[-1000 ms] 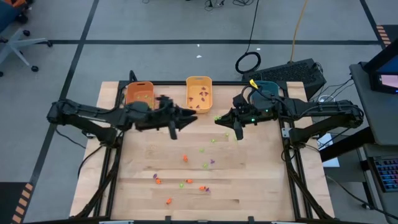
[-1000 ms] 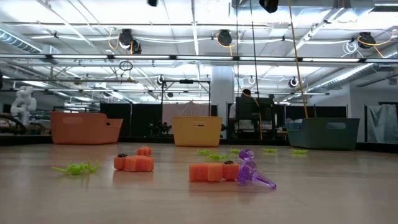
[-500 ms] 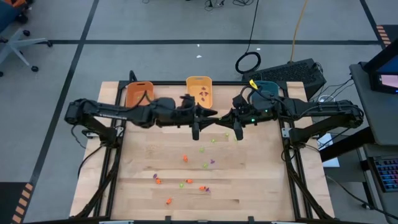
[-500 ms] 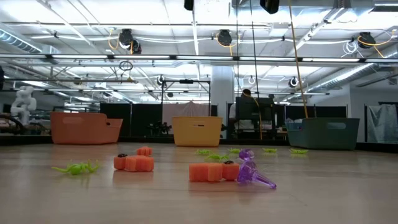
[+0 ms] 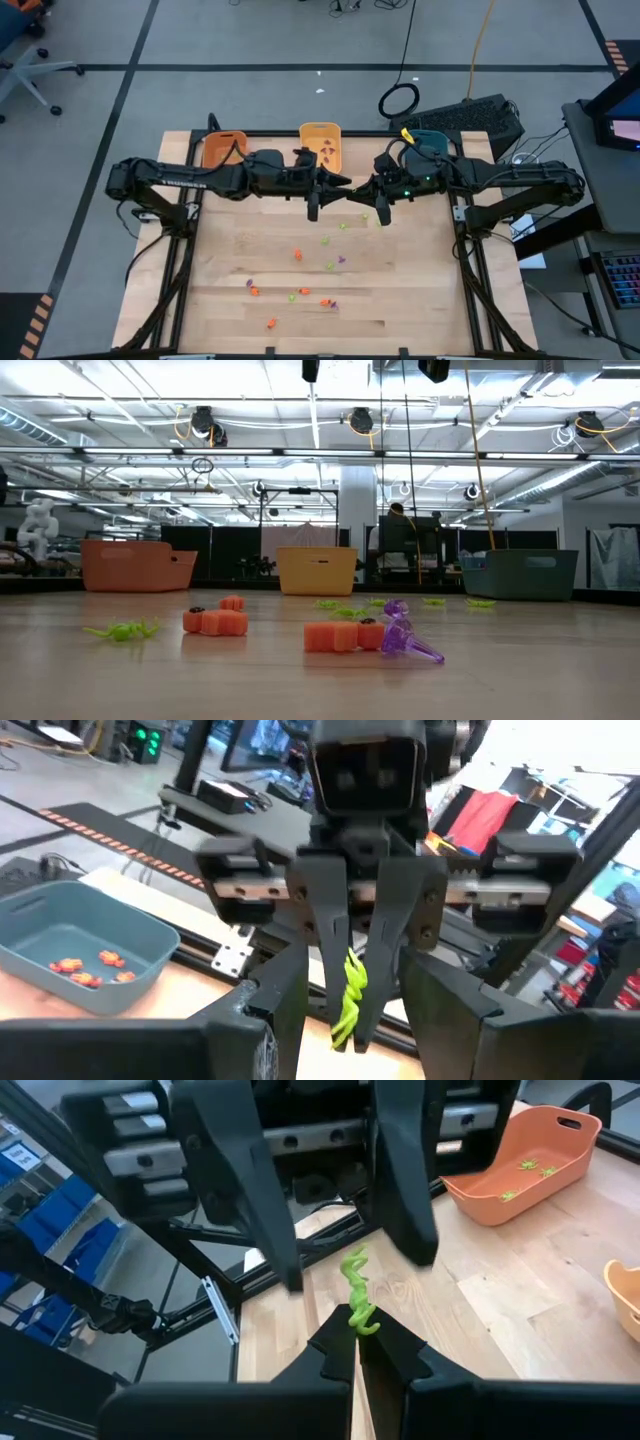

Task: Sort Halloween decoration
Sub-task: Put the green spider toy into the orange bin

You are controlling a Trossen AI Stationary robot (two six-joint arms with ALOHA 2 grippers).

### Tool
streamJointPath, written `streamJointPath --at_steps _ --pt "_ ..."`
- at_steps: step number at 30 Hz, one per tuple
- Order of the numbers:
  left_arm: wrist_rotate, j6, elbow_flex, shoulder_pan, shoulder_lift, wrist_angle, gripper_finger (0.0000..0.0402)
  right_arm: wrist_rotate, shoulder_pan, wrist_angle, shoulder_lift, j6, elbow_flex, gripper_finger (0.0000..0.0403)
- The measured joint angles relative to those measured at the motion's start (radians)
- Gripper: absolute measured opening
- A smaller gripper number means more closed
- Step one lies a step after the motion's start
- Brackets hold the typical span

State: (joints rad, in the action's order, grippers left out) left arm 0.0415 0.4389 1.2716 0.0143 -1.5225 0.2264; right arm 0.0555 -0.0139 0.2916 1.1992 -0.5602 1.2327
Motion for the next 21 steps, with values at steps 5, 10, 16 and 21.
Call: streamJointPath --at_steps 5,10,16,21 --pt "0.027 0.001 0.0 -0.005 -0.022 0.005 0.0157 -0.001 0.0 0.0 0.0 0.0 0.0 0.0" --pt "0.001 0.0 0.0 -0.004 -0.023 0.006 0.0146 -0.002 0.0 0.0 0.0 0.0 0.0 0.0" --pt "-0.009 0.001 0.0 -0.004 -0.023 0.041 0.0107 -0.003 0.0 0.004 0.0 0.0 0.0 0.0" --pt "-0.001 0.001 0.0 -0.004 -0.023 0.036 0.0072 -0.002 0.0 0.006 0.0 0.0 0.0 0.0"
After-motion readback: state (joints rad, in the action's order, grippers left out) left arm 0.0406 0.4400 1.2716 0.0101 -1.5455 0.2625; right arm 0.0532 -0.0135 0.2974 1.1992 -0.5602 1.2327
